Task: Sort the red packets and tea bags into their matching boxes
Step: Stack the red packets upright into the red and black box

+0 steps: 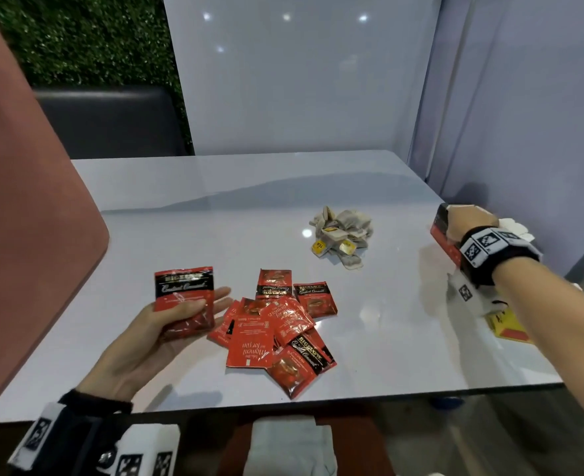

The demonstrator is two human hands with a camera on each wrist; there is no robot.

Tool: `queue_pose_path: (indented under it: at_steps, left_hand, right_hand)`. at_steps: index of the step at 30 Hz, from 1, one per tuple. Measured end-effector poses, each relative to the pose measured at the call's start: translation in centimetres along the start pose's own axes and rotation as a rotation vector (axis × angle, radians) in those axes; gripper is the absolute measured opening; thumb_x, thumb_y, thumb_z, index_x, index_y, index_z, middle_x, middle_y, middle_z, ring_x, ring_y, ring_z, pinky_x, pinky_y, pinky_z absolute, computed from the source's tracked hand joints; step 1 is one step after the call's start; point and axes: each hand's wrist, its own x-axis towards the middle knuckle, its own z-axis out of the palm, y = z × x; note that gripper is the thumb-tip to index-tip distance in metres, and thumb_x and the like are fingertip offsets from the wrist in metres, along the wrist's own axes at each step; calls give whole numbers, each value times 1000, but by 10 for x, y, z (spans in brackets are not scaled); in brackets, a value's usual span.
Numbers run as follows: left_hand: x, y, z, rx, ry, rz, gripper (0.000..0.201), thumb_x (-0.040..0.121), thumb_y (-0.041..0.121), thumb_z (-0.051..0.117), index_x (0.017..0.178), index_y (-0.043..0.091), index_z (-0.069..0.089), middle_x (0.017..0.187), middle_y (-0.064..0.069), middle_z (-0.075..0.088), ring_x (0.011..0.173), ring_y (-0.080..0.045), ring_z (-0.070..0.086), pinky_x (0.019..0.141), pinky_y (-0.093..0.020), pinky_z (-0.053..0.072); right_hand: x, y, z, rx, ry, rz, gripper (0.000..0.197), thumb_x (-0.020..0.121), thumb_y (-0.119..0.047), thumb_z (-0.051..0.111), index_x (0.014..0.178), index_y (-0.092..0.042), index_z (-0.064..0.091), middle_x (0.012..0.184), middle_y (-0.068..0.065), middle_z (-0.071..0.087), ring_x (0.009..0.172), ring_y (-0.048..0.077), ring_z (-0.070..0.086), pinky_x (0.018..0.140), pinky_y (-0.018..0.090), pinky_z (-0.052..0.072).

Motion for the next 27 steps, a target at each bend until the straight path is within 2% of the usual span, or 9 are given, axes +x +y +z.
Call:
queue_pose_path:
  at_steps: [3, 8, 13, 15, 17, 19, 21, 23, 27]
  left_hand:
    - [-2, 4, -12, -2, 109, 70, 32, 76, 0, 54, 108, -1, 63, 108, -13, 71, 99, -25, 68, 82, -41, 54]
    - [-13, 14, -39, -37, 282, 166, 21, 84, -2, 51, 89, 2, 72, 83, -9, 73, 80, -18, 72, 72, -41, 58]
    - [-32, 30, -59, -21, 318, 323, 44, 92, 0, 45, 69, 19, 78, 78, -2, 74, 80, -13, 72, 74, -37, 57]
    - [-33, 32, -59, -14, 334, 350, 38, 89, 0, 49, 72, 17, 78, 80, -3, 75, 81, -15, 72, 71, -35, 59]
    - [-33, 33, -57, -28, 334, 358, 10, 74, 6, 70, 81, 10, 74, 80, -4, 75, 79, -15, 72, 70, -34, 59]
    - [-31, 32, -62, -2, 319, 357, 67, 35, 23, 93, 94, 8, 66, 82, -5, 75, 79, -16, 72, 71, -33, 59]
    - [-30, 35, -66, -3, 349, 380, 92, 16, 34, 95, 97, 6, 62, 82, -6, 74, 78, -16, 72, 70, -32, 59]
    - [-29, 40, -70, -3, 375, 398, 81, 25, 26, 92, 97, 5, 62, 78, -5, 74, 75, -15, 72, 69, -31, 59]
    - [-19, 46, -77, -43, 431, 418, 23, 72, 7, 65, 94, 7, 61, 74, -3, 74, 71, -12, 71, 71, -31, 59]
  right_hand:
    - [-5, -2, 5, 95, 73, 3, 23, 89, -14, 46, 104, -8, 63, 103, 17, 66, 97, 36, 62, 79, 40, 49]
    - [-29, -29, -32, 133, 246, -47, 24, 83, 1, 52, 105, -2, 61, 104, 25, 63, 99, 41, 60, 87, 45, 43]
    - [-83, -114, -94, 87, 399, -487, 22, 90, -5, 49, 112, -5, 55, 100, 20, 65, 96, 37, 60, 87, 42, 41]
    - [-110, -162, -100, 156, 384, -692, 21, 94, -9, 49, 115, -9, 51, 108, 17, 64, 102, 36, 58, 85, 40, 45]
    - [-131, -211, -91, 221, 320, -892, 17, 95, -12, 48, 111, -11, 52, 107, 13, 64, 100, 33, 59, 82, 37, 46]
    - [-147, -255, -75, 236, 214, -1052, 16, 95, -13, 47, 109, -12, 55, 104, 10, 65, 97, 30, 61, 87, 34, 45]
    - [-162, -287, -60, 189, 144, -1165, 16, 94, -10, 47, 106, -13, 56, 99, 9, 66, 94, 30, 62, 91, 35, 42]
    - [-172, -308, -48, 131, 112, -1235, 16, 93, -9, 48, 106, -13, 56, 98, 9, 66, 92, 29, 61, 91, 35, 41]
    - [-176, -323, -38, 80, 108, -1278, 15, 94, -14, 50, 108, -11, 55, 99, 10, 66, 92, 30, 61, 93, 35, 40]
